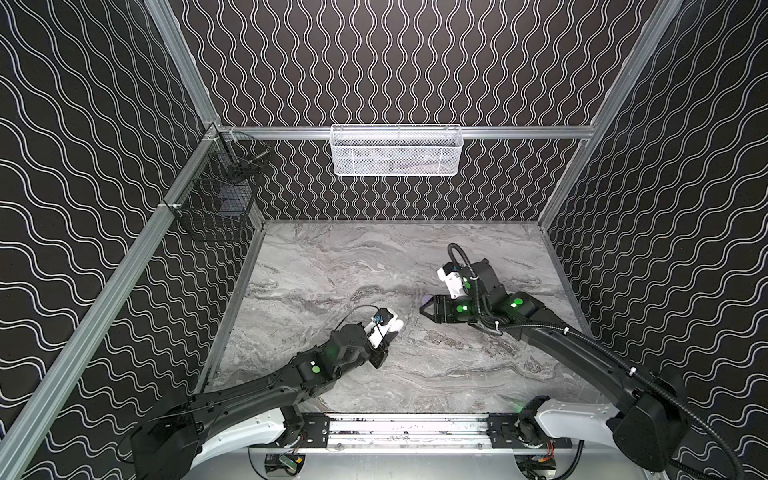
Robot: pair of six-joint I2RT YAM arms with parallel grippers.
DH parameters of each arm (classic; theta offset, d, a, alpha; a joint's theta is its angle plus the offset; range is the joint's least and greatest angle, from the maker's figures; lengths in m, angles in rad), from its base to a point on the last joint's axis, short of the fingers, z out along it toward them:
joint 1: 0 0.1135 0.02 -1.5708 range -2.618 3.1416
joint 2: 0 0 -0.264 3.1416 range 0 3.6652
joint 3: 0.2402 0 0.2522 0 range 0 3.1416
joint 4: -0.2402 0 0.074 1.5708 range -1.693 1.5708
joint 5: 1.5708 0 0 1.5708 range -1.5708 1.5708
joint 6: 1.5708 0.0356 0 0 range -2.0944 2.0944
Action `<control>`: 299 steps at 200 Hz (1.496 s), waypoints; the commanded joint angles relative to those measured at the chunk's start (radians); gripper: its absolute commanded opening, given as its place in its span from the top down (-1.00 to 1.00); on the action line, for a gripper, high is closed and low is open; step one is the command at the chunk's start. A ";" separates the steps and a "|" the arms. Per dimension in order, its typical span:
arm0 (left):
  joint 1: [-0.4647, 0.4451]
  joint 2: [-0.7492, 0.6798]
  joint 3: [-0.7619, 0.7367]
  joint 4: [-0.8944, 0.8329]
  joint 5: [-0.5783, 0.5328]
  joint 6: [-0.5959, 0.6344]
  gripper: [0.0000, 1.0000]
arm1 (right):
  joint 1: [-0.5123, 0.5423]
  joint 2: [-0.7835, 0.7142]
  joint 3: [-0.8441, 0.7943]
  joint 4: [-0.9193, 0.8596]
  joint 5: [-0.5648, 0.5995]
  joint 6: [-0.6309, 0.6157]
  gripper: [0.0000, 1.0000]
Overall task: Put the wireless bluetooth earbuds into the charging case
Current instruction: 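Withdraw the right gripper from the closed case, then lower the closed white case onto the table and open the left gripper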
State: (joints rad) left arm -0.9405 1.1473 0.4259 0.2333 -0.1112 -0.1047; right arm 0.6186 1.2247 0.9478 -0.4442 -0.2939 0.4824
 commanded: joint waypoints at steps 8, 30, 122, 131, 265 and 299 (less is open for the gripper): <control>0.078 0.047 0.033 0.042 0.123 -0.096 0.70 | -0.049 -0.044 -0.062 0.069 0.029 0.016 -0.49; 0.159 0.095 0.057 0.032 0.205 -0.156 0.70 | -0.083 -0.085 -0.119 0.113 0.038 0.027 -0.75; 0.286 0.356 0.226 -0.033 0.331 -0.301 0.71 | -0.173 -0.142 -0.220 0.153 0.098 0.021 -1.00; 0.293 0.389 0.245 -0.040 0.344 -0.311 0.70 | -0.176 -0.147 -0.229 0.158 0.098 0.018 -1.00; 0.401 0.769 0.353 0.104 0.675 -0.483 0.66 | -0.214 -0.185 -0.337 0.199 0.090 -0.012 -1.00; 0.415 0.803 0.364 0.109 0.702 -0.493 0.59 | -0.216 -0.178 -0.352 0.215 0.078 -0.006 -1.00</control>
State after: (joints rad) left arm -0.5358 1.9358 0.7837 0.2722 0.5373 -0.5728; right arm 0.4042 1.0443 0.6022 -0.2714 -0.1989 0.4675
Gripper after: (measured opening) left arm 0.229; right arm 0.999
